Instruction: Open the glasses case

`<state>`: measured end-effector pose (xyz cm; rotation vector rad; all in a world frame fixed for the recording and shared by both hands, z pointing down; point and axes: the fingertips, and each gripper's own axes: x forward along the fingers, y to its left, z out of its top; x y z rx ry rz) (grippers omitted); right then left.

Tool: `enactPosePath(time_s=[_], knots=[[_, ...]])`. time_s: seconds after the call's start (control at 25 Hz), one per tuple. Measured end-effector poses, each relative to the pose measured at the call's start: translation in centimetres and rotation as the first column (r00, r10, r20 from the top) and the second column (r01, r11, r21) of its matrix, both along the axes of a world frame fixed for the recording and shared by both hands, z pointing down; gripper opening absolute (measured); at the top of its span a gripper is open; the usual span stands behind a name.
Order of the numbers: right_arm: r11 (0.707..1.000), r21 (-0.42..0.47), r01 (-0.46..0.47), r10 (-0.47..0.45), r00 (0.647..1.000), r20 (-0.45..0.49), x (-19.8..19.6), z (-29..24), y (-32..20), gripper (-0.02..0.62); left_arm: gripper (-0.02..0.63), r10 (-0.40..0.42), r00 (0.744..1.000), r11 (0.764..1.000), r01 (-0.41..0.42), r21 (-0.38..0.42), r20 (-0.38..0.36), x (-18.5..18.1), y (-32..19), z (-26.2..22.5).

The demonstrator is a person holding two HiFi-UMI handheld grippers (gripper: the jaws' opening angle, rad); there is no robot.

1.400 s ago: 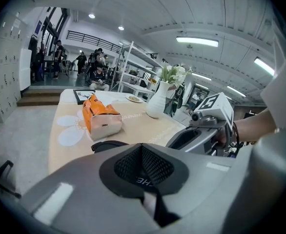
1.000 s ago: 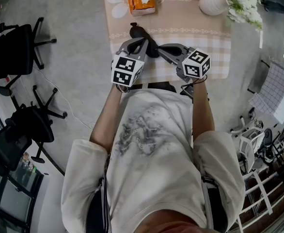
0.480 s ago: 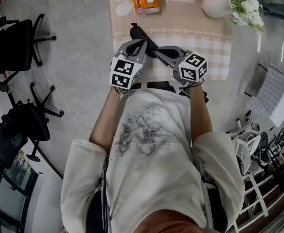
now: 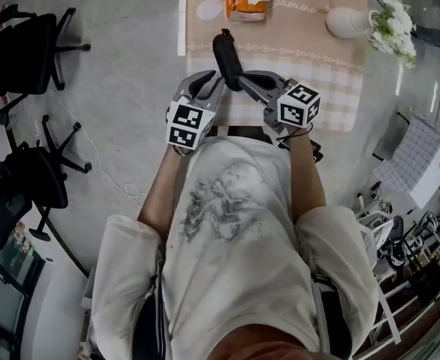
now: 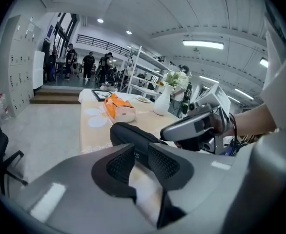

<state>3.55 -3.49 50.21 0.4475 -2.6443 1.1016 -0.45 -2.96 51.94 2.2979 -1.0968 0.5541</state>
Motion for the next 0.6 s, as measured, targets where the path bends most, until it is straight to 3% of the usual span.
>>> enactPosePath(time_s=[0.24,0.6], knots=[[1.000,-0.016,-0.009,0.010,1.000,0.028,-1.7,-0.2,0.0,0.015,0.201,0.030,0.999,0.999,-0.030,-0.015,0.029,0.2,2.1,1.1],[0.999,-0.035,-0.003,0.003,1.000,0.017,-4.5,-0.1,0.0,0.015,0.273,-0.020,1.000,1.000,0.020,-0.022,0.017,-1.2,2.6,1.3]])
